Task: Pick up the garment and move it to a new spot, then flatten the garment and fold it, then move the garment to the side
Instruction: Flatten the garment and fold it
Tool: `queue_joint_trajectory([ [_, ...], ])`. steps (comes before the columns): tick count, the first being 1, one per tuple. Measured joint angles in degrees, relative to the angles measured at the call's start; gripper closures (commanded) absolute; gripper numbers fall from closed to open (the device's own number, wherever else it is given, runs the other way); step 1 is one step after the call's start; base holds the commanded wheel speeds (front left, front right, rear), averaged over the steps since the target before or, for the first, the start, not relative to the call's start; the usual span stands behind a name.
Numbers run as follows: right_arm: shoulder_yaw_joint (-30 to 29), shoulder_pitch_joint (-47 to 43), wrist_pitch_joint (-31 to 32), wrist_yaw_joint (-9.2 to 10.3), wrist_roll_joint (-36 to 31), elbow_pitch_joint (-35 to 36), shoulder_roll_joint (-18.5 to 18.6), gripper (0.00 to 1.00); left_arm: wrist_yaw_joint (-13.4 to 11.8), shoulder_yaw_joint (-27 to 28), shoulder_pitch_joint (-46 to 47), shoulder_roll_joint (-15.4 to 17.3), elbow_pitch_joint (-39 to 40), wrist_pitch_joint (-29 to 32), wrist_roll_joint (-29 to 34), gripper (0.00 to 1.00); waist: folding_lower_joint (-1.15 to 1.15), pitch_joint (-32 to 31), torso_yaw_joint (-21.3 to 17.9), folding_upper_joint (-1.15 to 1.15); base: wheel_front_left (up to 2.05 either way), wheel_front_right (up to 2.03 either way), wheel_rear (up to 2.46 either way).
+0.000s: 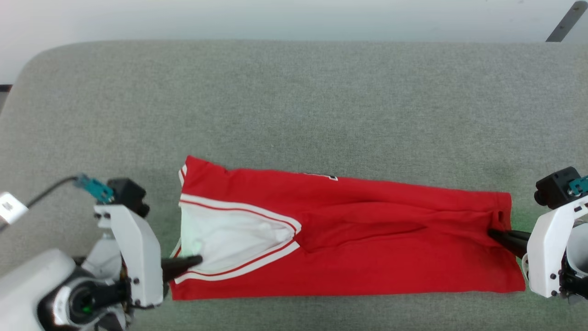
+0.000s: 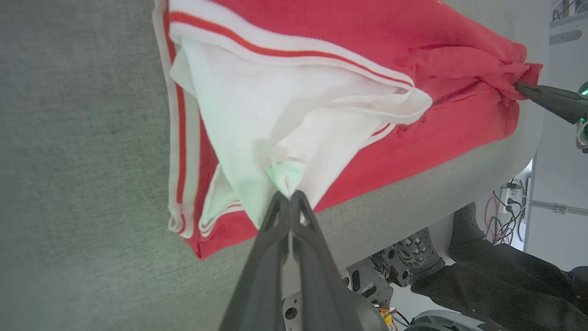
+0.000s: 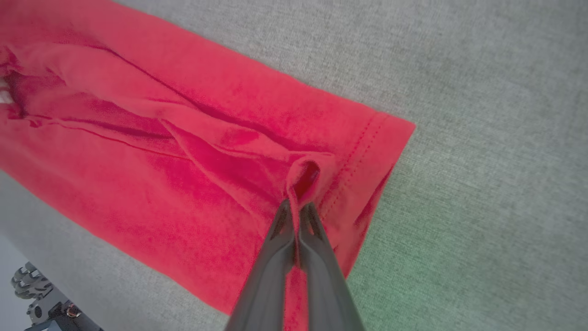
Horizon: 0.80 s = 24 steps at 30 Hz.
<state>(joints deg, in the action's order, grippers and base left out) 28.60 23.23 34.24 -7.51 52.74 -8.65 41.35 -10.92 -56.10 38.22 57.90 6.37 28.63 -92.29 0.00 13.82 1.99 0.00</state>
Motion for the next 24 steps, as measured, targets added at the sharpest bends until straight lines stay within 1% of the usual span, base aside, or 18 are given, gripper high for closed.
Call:
queue_joint_trajectory([
  [4, -0.66, -0.72, 0.56, -0.01, -1.05, 0.14, -0.08, 1.0, 0.42, -1.12, -1.4, -1.27, -1.66, -0.49, 0.09, 1.0, 0.0, -0.6, -0.05, 0.0, 0.0, 0.0, 0.0],
  [7, -1.37, -1.41, 0.68, -0.01, -1.78, 0.05, -0.49, 1.0, 1.36, -1.37, -1.58, -2.33, -3.04, -1.22, 0.68, 1.0, 0.0, -1.0, 0.01, 0.0, 0.0, 0.0, 0.0],
  [8, -1.48, -1.69, 1.01, -0.01, -2.01, -0.11, -0.71, 1.0, 1.58, -1.58, -1.58, -2.6, -3.49, -1.37, 1.09, 0.85, 0.0, -1.12, 0.07, 0.0, 0.0, 0.0, 0.0],
  [9, -1.72, -1.86, 1.04, -0.01, -2.5, -0.24, -0.93, 0.8, 1.92, -1.52, -1.58, -2.98, -3.94, -1.88, 1.46, 0.74, 0.0, -1.26, 0.14, 0.0, 0.0, 0.0, 0.0],
  [10, -2.13, -1.88, 0.99, -0.01, -3.04, -0.3, -1.25, 0.71, 2.02, -1.36, -1.57, -3.3, -4.43, -2.26, 1.54, 0.71, 0.0, -1.42, 0.2, 0.0, 0.0, 0.0, 0.0],
  [11, -2.49, -1.87, 0.99, 0.0, -3.45, -0.24, -1.51, 0.58, 2.11, -1.45, -1.55, -3.41, -4.88, -2.44, 2.0, 0.54, 0.0, -1.6, 0.25, 0.0, 0.0, 0.0, 0.0],
  [12, -2.69, -1.89, 1.02, -0.01, -3.58, -0.29, -1.78, 0.48, 2.27, -1.59, -1.57, -3.44, -5.24, -2.44, 2.27, 0.37, 0.0, -1.81, 0.29, 0.0, 0.0, 0.0, 0.0],
  [13, -2.87, -2.04, 1.1, -0.01, -3.94, -0.33, -2.01, 0.12, 2.37, -1.54, -1.56, -3.49, -5.41, -2.57, 2.24, 0.3, 0.0, -2.04, 0.33, 0.0, 0.0, 0.0, 0.0],
  [14, -3.16, -2.19, 1.46, -0.01, -4.2, -0.32, -2.22, 0.0, 2.43, -1.47, -1.53, -3.54, -5.45, -2.69, 2.37, 0.16, 0.0, -2.3, 0.37, 0.0, 0.0, 0.0, 0.0],
  [15, -3.48, -2.31, 1.81, -0.01, -4.45, -0.31, -2.32, 0.0, 2.64, -1.48, -1.53, -3.52, -5.44, -2.96, 2.75, 0.0, 0.0, -2.59, 0.4, 0.0, 0.0, 0.0, 0.0],
  [19, -4.53, -2.77, 3.98, 0.0, -4.97, 0.14, -2.79, 0.0, 2.67, -1.32, -1.52, -3.23, -5.2, -3.57, 3.25, 0.0, 0.0, -4.01, 0.54, 0.0, 0.0, 0.0, 0.0],
  [24, -6.02, -3.43, 5.64, -0.01, -5.87, 1.54, -3.97, 0.0, 2.31, -1.26, -2.27, -2.37, -4.49, -5.88, 4.45, 0.0, 0.0, -6.45, 0.67, 0.0, 0.0, 0.0, 0.0],
])
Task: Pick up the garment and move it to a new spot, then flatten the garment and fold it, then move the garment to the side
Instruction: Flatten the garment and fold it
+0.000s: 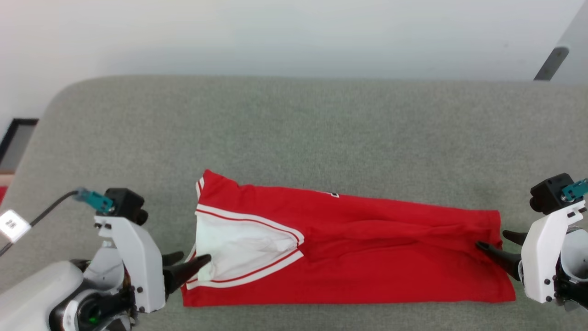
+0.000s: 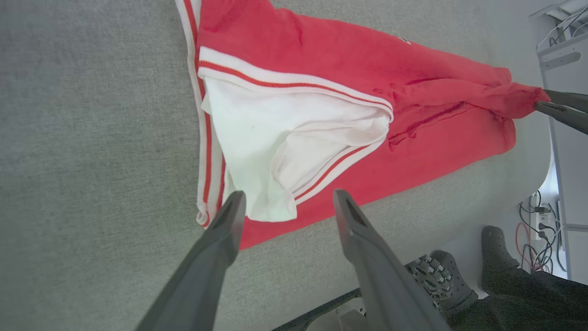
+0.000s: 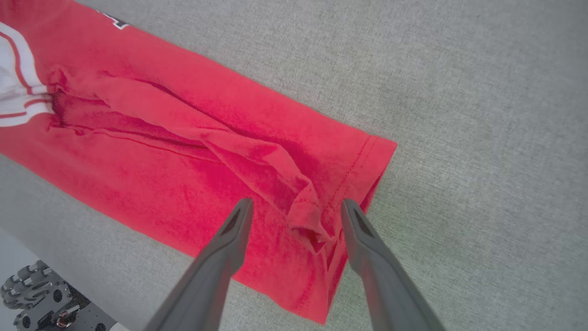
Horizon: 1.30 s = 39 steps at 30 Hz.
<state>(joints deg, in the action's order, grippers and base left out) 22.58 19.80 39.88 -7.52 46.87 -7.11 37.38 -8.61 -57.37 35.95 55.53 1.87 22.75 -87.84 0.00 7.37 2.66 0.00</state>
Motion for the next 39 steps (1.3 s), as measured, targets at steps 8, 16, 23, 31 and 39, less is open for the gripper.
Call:
queue_joint_trajectory([
  [8, -4.34, -2.83, 0.49, 0.01, -2.09, 0.49, -3.54, 0.0, -0.52, 0.99, -3.32, 1.41, 0.54, -12.89, 7.48, 0.0, 0.0, -4.41, 0.0, 0.0, 0.0, 0.0, 0.0],
  [16, -11.52, -7.37, 1.27, 0.01, -4.78, -0.29, -7.51, 0.0, -1.23, 2.11, -10.47, 0.9, -0.86, -29.74, 12.76, 0.0, 0.0, -7.99, -0.12, 0.0, 0.0, 0.0, 0.0],
  [23, -16.89, -10.02, 3.42, 0.01, -8.28, -0.75, -9.6, 0.0, -2.04, 4.43, -15.91, -1.44, -3.79, -37.24, 16.1, 0.0, 0.0, -8.8, 0.52, 0.0, 0.0, 0.0, 0.0],
  [31, -21.35, -10.43, 6.71, 0.01, -9.89, -3.61, -10.44, 0.0, -2.69, 22.05, -24.68, -9.82, -5.3, -37.73, 27.64, 0.0, 0.0, -8.57, 2.09, 0.0, 0.0, 0.0, 0.0],
  [39, -22.28, -7.57, 9.2, 0.01, -10.82, -8.21, -10.29, 0.0, 2.07, 37.23, -33.42, -19.02, -4.98, -37.73, 39.42, 0.0, 0.0, -6.62, 3.88, 0.0, 0.0, 0.0, 0.0],
])
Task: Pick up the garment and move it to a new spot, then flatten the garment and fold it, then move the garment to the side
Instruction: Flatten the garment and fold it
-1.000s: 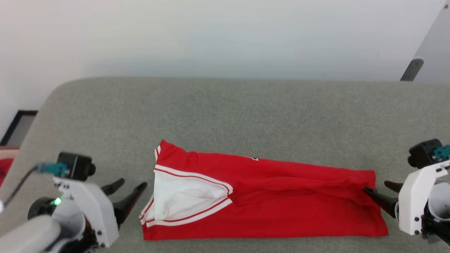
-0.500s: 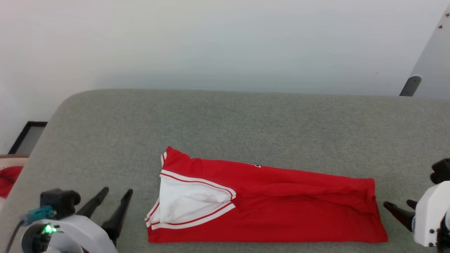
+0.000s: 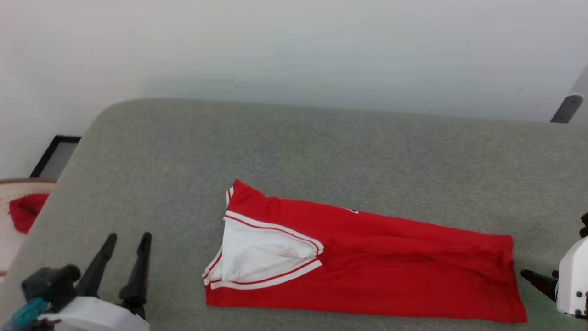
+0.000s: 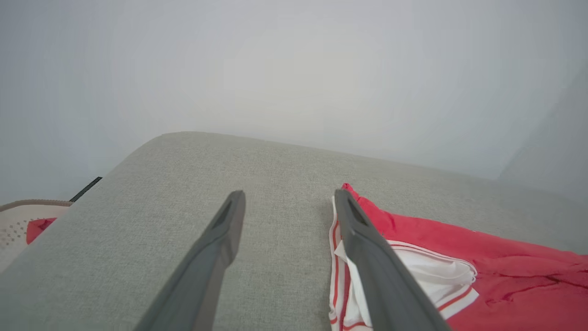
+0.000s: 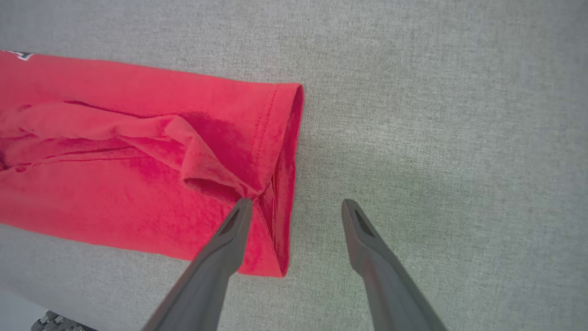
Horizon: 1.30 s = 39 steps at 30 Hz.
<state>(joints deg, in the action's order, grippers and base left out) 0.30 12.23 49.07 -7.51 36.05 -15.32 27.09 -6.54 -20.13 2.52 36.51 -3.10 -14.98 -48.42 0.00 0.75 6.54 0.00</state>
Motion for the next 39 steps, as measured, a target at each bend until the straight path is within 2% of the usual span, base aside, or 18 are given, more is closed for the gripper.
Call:
queue_joint_trajectory([
  [6, 0.84, 2.58, 1.36, 0.0, 0.01, -4.09, -0.12, 0.0, 3.59, 6.09, -2.03, -5.81, -0.68, 0.0, 5.61, 0.0, 0.0, 2.06, 1.86, 0.0, 0.0, 0.0, 0.0],
  [15, 4.52, 6.91, 2.31, 0.0, 0.52, -10.96, -0.37, 0.0, 8.26, 11.33, -2.26, -12.41, -3.76, -0.01, 11.14, 0.0, 0.0, 5.32, 4.41, 0.0, 0.0, 0.0, 0.0],
  [16, 5.12, 7.48, 2.78, 0.01, 0.63, -11.71, -0.22, 0.11, 8.69, 11.77, -2.22, -12.96, -4.02, -0.01, 11.88, 0.0, 0.0, 5.65, 4.65, 0.0, 0.0, 0.0, 0.0],
  [17, 5.9, 8.01, 3.41, 0.03, 0.8, -12.04, 0.03, 0.78, 9.1, 12.27, -2.14, -13.57, -4.34, -0.01, 12.43, 0.0, 0.0, 5.94, 4.88, 0.0, 0.0, 0.0, 0.0],
  [18, 6.69, 8.44, 3.89, 0.04, 1.27, -12.26, 0.52, 1.0, 9.5, 12.74, -2.0, -14.19, -4.59, -0.01, 12.82, 0.0, 0.0, 6.22, 5.11, 0.0, 0.0, 0.0, 0.0],
  [27, 10.04, 10.46, 3.97, 0.0, 5.93, -13.5, 2.87, 1.0, 11.92, 16.45, -1.76, -17.47, -5.8, -0.01, 16.19, 0.0, 0.0, 7.44, 5.97, 0.0, 0.0, 0.0, 0.0],
  [35, 12.25, 11.09, 1.76, -0.04, 7.95, -13.92, 5.38, 1.0, 12.92, 19.27, -2.86, -18.95, -5.72, -0.01, 17.52, 0.0, 0.0, 6.78, 4.66, 0.0, 0.0, 0.0, 0.0],
  [39, 12.47, 11.68, 0.38, -0.03, 8.16, -15.48, 7.94, 1.0, 13.17, 20.08, -3.73, -19.16, -5.42, -0.01, 18.02, 0.0, 0.0, 6.41, 3.54, 0.0, 0.0, 0.0, 0.0],
])
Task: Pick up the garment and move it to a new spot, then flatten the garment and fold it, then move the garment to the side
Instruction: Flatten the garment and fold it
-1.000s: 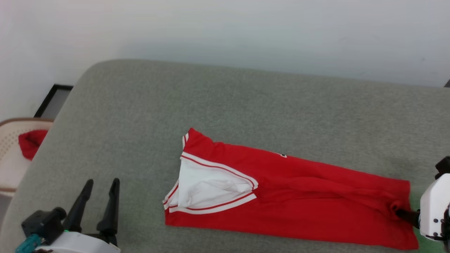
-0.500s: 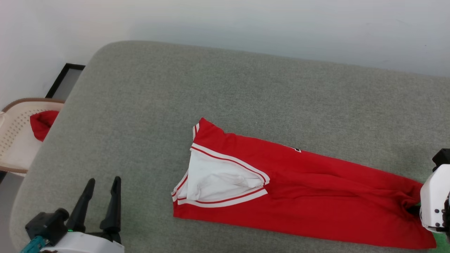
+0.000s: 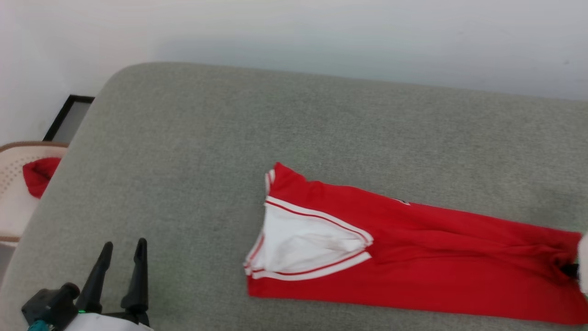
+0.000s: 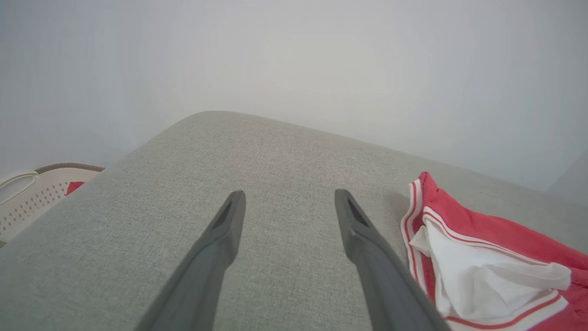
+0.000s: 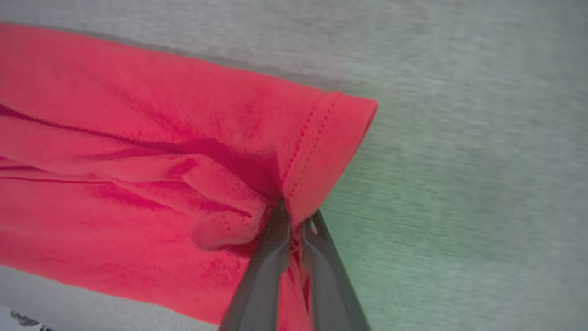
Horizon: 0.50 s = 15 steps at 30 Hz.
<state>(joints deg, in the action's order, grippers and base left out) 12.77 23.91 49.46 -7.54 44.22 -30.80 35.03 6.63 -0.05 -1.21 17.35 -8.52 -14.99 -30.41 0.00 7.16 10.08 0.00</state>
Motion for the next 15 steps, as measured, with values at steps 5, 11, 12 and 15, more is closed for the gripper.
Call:
queue_joint_trajectory([
  [5, -0.03, 1.02, -1.76, 0.0, -0.15, -2.88, 3.23, 1.0, 0.37, 0.49, -0.67, 0.01, 0.05, 0.0, 0.18, 0.0, 0.0, -0.51, -1.4, 0.0, 0.0, 0.0, 0.0],
  [11, 1.31, 2.67, -2.33, 0.01, -0.88, -5.3, 5.76, 1.0, 0.44, 0.75, -1.6, 0.03, -0.02, 0.0, 0.32, 0.0, 0.0, -1.26, -2.93, 0.0, 0.0, 0.0, 0.0],
  [12, 1.8, 2.92, -2.33, 0.01, -0.63, -5.04, 5.81, 1.0, 0.45, 0.82, -1.74, 0.02, -0.07, 0.0, 0.32, 0.0, 0.0, -1.43, -3.18, 0.0, 0.0, 0.0, 0.0],
  [15, 3.58, 2.95, -1.92, 0.01, 1.04, -2.61, 5.92, 1.0, 0.49, 1.03, -2.7, 0.02, -0.32, 0.0, 0.31, 0.0, 0.0, -2.09, -3.92, 0.0, 0.0, 0.0, 0.0],
])
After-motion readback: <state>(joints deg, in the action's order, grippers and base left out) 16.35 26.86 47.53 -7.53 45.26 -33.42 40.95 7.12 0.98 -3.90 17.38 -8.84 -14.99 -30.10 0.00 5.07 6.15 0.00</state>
